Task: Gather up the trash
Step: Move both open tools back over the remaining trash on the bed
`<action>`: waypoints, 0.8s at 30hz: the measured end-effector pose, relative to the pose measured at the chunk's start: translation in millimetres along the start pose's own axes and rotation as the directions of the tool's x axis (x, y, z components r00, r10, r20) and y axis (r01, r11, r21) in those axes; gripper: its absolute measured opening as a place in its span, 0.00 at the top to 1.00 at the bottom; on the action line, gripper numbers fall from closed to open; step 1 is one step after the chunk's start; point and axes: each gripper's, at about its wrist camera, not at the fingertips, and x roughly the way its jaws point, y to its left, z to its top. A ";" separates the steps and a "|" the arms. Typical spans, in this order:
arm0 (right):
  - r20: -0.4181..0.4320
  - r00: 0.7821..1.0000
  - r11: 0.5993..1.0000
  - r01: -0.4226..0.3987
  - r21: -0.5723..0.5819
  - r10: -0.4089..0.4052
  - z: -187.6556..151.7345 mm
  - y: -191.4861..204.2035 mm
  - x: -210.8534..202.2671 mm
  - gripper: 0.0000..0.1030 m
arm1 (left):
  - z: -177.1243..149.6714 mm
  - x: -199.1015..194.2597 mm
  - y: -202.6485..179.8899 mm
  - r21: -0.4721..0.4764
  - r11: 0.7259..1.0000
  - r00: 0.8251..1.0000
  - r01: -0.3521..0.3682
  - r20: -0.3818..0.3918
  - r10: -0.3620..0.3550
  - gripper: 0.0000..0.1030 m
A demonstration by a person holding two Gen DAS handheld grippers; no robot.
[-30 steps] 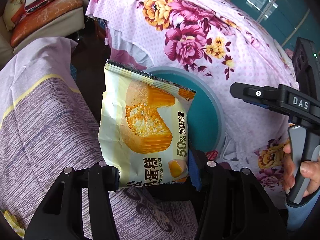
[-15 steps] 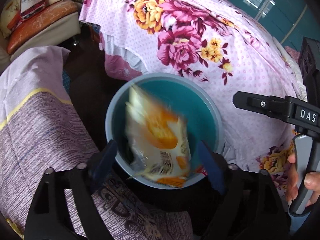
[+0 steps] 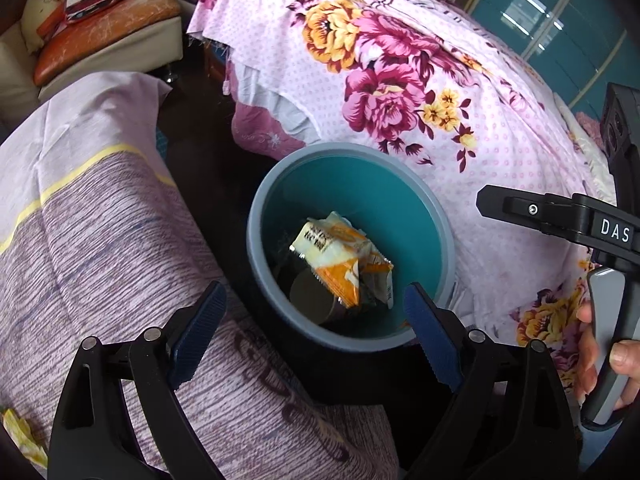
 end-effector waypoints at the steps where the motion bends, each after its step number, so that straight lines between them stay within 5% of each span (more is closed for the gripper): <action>1: -0.002 1.000 1.000 0.000 -0.002 0.000 -0.4 1.8 -0.2 0.16 | -1.9 -3.0 2.2 -0.004 1.000 1.000 0.000 0.004 0.000 0.12; 24: -0.031 0.999 0.983 -0.034 -0.179 0.029 -37.9 118.0 -23.6 0.15 | -62.2 -98.8 80.8 -0.139 0.990 0.991 -0.016 0.128 0.034 0.12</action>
